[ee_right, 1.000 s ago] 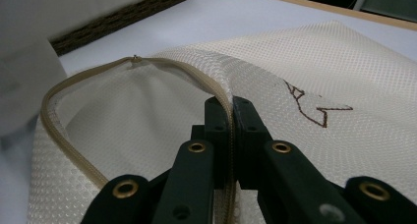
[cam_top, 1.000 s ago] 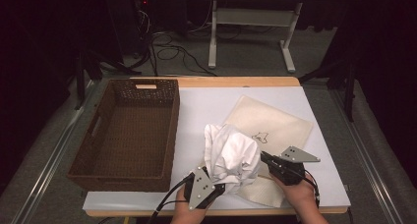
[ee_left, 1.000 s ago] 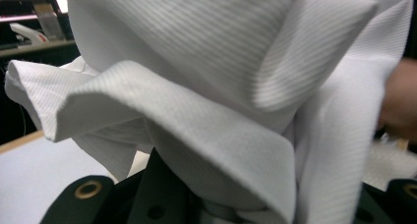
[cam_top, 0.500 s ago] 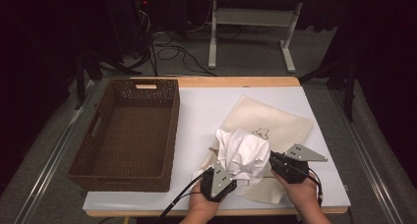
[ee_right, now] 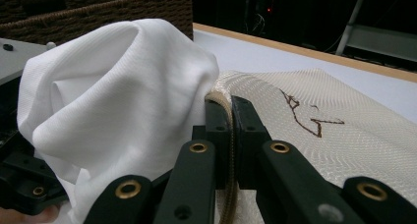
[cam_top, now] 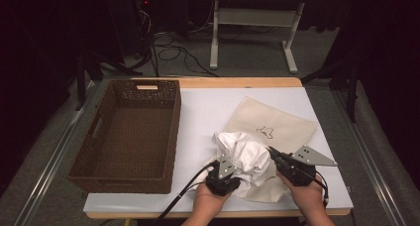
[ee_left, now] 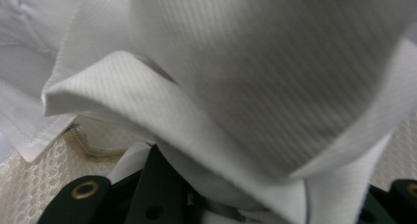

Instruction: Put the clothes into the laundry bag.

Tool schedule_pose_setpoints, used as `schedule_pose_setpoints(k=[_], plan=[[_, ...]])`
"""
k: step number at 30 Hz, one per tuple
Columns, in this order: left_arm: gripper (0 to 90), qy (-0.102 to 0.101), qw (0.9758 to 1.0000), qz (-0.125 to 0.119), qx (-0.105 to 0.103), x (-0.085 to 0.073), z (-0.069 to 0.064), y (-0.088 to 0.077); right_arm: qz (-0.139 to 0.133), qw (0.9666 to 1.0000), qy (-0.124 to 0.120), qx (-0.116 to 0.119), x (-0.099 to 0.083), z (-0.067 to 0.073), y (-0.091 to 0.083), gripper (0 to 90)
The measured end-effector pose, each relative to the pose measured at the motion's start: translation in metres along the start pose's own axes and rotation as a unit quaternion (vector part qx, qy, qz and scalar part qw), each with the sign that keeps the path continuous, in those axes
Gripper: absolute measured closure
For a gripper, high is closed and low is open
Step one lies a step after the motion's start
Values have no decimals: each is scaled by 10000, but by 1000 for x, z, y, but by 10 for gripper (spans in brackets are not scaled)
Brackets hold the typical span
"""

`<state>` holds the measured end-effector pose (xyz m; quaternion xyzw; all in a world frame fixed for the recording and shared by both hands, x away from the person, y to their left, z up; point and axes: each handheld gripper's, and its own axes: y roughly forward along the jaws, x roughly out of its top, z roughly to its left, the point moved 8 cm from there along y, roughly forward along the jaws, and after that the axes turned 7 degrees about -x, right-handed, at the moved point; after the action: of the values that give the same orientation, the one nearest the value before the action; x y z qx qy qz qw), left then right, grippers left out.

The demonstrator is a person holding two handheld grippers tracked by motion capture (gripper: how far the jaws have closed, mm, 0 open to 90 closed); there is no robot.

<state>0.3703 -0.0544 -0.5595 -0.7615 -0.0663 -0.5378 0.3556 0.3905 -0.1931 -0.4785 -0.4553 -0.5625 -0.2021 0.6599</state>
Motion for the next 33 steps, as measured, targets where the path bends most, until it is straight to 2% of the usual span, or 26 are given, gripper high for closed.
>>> schedule_pose_setpoints(k=[6,8,9,11,13,15,18,20,22,23,24,26,30,31,33], plan=[[392,-115,9992,-374,22,3,0,-9,-41,10000,-16,-9,-1,0,0,888],[278,-79,9989,-418,212,6,-1,-13,-13,10000,-13,-10,-2,0,0,888],[216,-54,9987,-452,241,7,-3,-15,-8,10000,-3,-11,-2,0,0,888],[148,-66,9981,-529,295,11,-7,-23,-14,10000,-11,-4,-2,0,1,888],[117,17,9976,-591,350,14,-13,-29,-12,10000,6,10,-2,0,1,888],[116,89,9975,-645,292,19,-19,-32,-13,10000,12,10,-2,0,1,888],[179,433,9963,-658,334,28,-27,-34,-18,10000,-1,7,-2,1,1,888],[328,509,9954,-765,271,35,-31,-35,-9,10000,-5,7,-3,1,1,887],[572,667,9941,-818,256,40,-33,-33,-17,10000,11,3,-3,1,1,888],[671,651,9945,-777,252,40,-33,-30,-37,10000,17,2,-2,1,1,888],[717,625,9951,-716,256,40,-31,-26,-33,10000,29,-3,-2,0,1,888],[770,605,9965,-521,260,35,-28,-15,0,10000,25,-10,-3,0,1,888],[790,363,9993,-40,123,23,-19,9,-8,10000,-9,9,-3,0,2,888],[790,336,9994,-17,128,22,-18,11,-22,10000,23,7,-2,1,1,889],[788,158,9998,76,105,21,-15,17,-38,10000,8,4,-2,1,0,890]])
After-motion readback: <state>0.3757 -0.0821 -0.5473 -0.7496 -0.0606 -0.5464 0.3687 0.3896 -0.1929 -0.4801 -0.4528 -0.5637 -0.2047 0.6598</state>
